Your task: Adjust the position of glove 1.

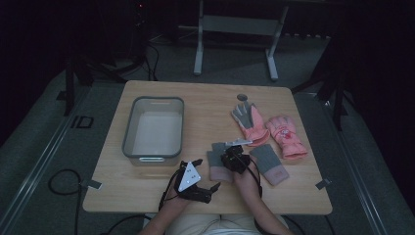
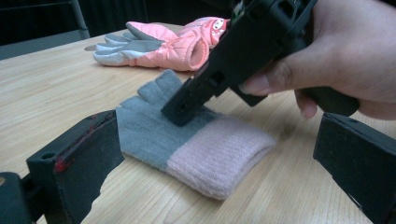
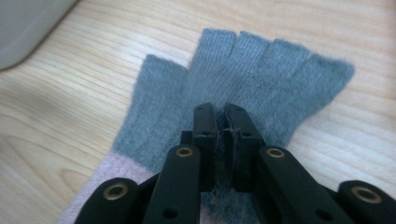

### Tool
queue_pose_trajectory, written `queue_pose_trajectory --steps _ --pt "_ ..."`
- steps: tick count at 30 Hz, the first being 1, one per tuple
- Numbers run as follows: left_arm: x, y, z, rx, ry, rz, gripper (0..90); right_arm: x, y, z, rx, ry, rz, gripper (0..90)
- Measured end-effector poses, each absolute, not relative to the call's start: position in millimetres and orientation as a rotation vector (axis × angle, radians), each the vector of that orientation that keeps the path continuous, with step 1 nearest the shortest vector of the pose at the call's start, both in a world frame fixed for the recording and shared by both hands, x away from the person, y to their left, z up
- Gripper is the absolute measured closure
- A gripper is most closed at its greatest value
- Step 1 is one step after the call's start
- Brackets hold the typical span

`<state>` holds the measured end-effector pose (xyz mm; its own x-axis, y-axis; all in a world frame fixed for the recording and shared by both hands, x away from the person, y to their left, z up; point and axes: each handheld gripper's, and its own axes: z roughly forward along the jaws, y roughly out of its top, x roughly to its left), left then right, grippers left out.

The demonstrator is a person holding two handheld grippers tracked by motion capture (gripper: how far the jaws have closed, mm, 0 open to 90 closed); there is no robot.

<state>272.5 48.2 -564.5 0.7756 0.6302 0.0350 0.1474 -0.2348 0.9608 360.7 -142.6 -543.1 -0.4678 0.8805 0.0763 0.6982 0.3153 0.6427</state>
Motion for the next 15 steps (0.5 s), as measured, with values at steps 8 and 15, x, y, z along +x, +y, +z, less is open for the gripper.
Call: queue_pose_trajectory --steps 8,15 --pt "272 48 -565 1.780 0.603 0.508 0.3 363 -145 -541 1.414 2.322 0.920 66.3" --pt "273 47 -565 1.781 0.603 0.505 0.3 361 -178 -490 1.256 2.344 1.089 63.4"
